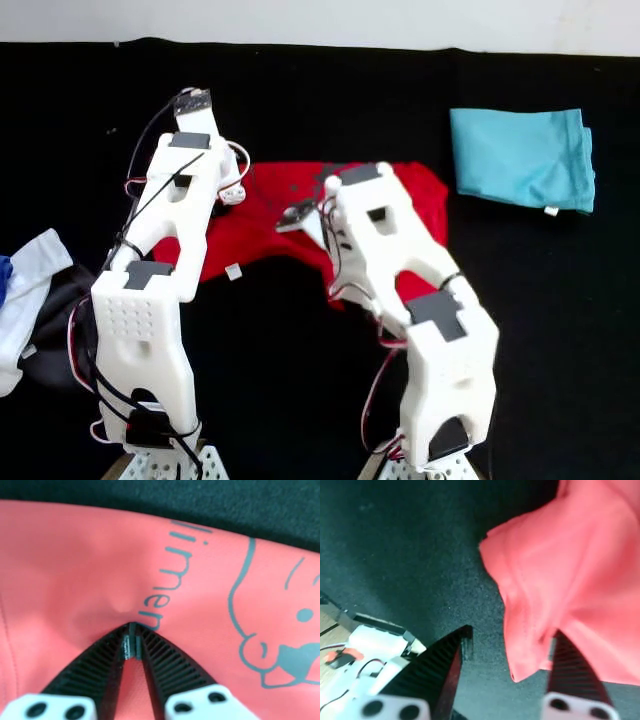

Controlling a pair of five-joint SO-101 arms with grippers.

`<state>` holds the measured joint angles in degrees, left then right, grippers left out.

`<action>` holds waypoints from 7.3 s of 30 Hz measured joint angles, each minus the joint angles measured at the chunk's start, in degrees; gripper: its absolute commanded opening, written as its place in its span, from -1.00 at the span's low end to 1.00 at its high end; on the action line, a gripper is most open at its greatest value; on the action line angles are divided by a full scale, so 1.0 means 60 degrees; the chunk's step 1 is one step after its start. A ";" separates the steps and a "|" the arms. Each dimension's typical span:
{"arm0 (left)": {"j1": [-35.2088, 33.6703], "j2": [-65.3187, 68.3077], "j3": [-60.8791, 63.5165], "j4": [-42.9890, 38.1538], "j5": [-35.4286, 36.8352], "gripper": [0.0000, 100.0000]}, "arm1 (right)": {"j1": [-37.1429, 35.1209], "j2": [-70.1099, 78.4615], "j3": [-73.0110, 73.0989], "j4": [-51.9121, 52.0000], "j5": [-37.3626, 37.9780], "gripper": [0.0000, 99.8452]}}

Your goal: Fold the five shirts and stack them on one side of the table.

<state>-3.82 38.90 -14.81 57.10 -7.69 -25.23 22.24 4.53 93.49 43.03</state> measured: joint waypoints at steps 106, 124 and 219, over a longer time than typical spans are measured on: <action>0.0000 0.0015 -0.0132 0.0234 0.0000 -0.98 | 0.0791 0.4806 -0.8352 -0.3297 -0.4147 -0.99; -0.0176 -0.0996 -0.0674 0.5480 -0.0044 -0.98 | 0.0806 0.3355 -1.0579 0.0161 -0.4147 -0.99; -0.1656 0.4982 -1.0608 0.6799 -0.1538 -0.98 | 0.3297 -0.5011 0.8234 -1.2000 -0.6813 -0.99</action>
<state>-13.76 68.79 -78.46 97.89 -16.92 -5.45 -7.82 53.93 21.49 2.15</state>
